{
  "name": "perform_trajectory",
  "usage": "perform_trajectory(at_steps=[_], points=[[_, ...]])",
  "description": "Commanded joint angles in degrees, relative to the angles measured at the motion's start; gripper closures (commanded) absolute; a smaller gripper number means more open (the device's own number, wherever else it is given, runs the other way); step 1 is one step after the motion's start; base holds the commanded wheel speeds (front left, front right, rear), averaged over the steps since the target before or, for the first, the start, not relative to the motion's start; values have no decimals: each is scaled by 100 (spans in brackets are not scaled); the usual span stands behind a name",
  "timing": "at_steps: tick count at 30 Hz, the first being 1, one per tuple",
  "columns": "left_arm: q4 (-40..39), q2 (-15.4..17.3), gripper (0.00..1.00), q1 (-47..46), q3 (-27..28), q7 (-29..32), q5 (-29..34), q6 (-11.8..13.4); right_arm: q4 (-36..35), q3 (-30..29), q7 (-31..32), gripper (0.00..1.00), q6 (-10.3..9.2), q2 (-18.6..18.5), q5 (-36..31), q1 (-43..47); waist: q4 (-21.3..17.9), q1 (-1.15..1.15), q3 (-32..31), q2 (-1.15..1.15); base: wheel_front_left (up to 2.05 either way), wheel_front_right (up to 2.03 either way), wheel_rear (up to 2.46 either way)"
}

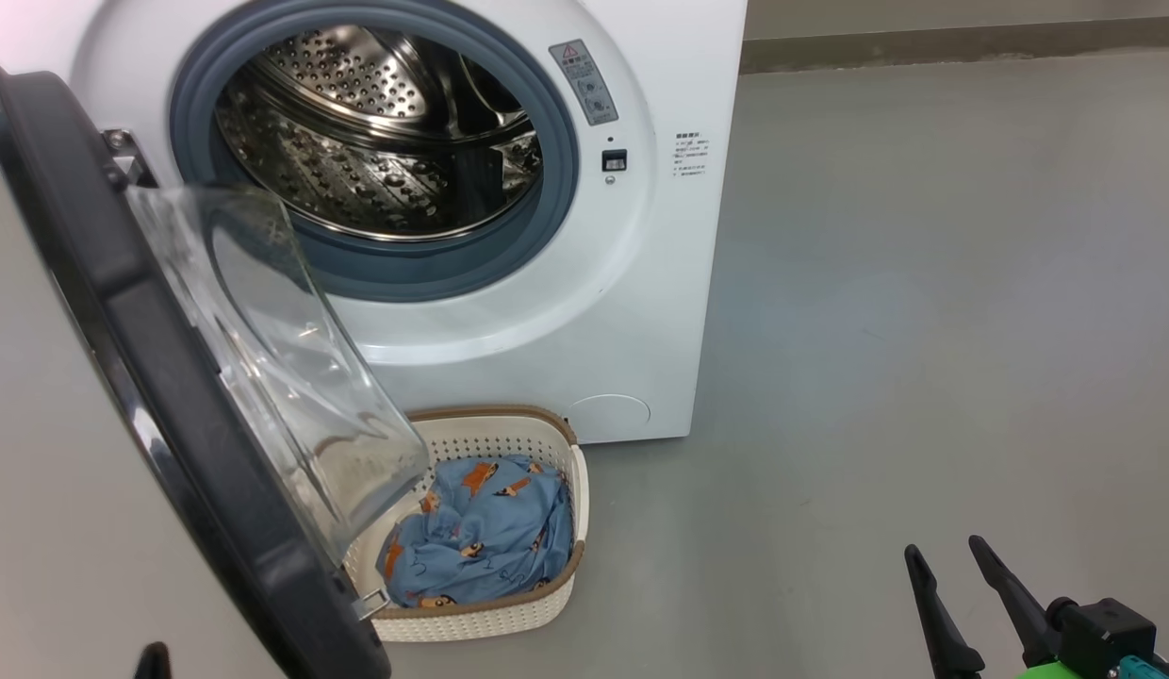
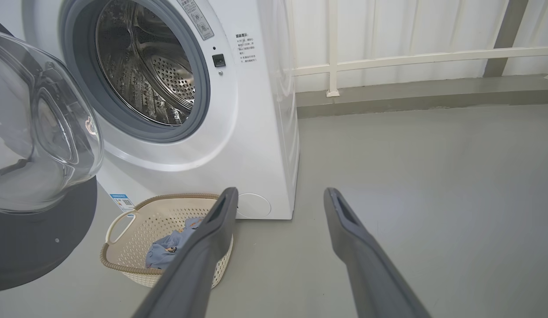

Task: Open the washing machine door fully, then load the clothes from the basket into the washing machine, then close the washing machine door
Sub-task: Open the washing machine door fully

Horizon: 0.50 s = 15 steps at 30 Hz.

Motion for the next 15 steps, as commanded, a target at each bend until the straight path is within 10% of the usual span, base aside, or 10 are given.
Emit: perform_trajectory(at_steps=[1, 15], points=[[-131, 68, 100, -192, 245, -37, -76, 93, -142, 86, -69, 0, 10, -65, -43, -221, 9, 0, -1, 0, 0, 0, 0], [-2657, 68, 100, -801, 815, -37, -98, 671, -119, 58, -69, 0, 10, -21, -62, -174, 198, 0, -14, 0, 0, 0, 0]])
